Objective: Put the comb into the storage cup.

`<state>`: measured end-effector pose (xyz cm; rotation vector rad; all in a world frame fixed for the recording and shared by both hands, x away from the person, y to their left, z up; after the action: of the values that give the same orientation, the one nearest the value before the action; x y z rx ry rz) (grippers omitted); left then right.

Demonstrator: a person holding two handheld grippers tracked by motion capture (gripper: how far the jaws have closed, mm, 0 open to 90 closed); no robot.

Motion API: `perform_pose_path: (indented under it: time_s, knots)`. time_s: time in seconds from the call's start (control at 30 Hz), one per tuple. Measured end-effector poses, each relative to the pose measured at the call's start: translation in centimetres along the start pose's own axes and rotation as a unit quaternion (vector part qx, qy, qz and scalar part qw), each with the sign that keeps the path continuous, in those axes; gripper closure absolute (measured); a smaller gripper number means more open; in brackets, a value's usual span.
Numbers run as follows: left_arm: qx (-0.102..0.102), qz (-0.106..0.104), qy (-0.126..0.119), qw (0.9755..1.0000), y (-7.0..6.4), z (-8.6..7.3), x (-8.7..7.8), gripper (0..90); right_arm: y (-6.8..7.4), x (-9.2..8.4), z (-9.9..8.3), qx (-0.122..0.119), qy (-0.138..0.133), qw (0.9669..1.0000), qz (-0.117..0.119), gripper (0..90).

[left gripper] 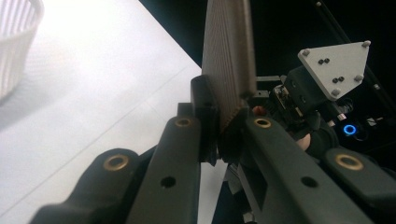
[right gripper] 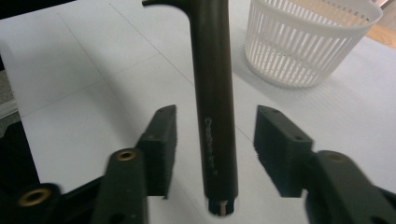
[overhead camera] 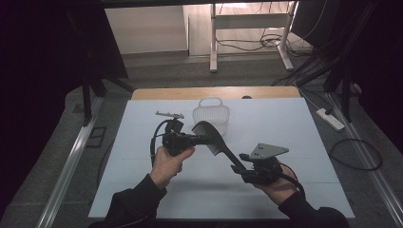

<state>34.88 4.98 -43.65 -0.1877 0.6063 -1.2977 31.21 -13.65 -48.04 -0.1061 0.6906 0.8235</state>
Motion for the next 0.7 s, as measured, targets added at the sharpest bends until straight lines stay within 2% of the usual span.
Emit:
perform_pose_path:
  time_s: [0.1,0.2,0.4,0.5,0.57,0.7]
  knots:
    - [0.006,0.006,0.001,1.0000,0.1,0.2,-0.2,87.6,-0.1,0.0,0.0,0.005,0.004,1.0000,0.005,33.5]
    - [0.013,0.011,0.004,0.9998,0.2,0.5,-0.4,87.6,-0.2,0.0,-0.2,0.004,0.012,0.9999,0.009,25.3]
    - [0.025,0.019,0.010,0.9995,0.4,1.0,-0.5,87.6,-0.7,-0.1,-0.1,0.028,0.016,0.9991,0.029,11.1]
    - [0.031,0.024,0.013,0.9992,0.5,1.3,-0.7,87.5,-1.0,-0.2,-0.3,0.040,0.023,0.9984,0.032,7.4]
    - [0.035,0.029,0.014,0.9989,0.6,1.6,-0.8,87.6,-1.2,-0.3,-0.5,0.037,0.032,0.9985,0.025,5.6]
    - [0.038,0.037,0.014,0.9985,0.9,2.0,-1.2,87.5,-1.4,-0.7,-0.6,0.045,0.031,0.9981,0.028,3.5]
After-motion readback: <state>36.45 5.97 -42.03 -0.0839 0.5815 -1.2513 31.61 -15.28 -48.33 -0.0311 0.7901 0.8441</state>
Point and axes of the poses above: each handheld gripper's, and its own axes: x roughly forward along the jaws, z roughly out of its top, y roughly to its left, the point moved 7 cm from there along x, roughly forward along the jaws, and after that the axes turned 15 degrees about x, right-handed, at the moved point
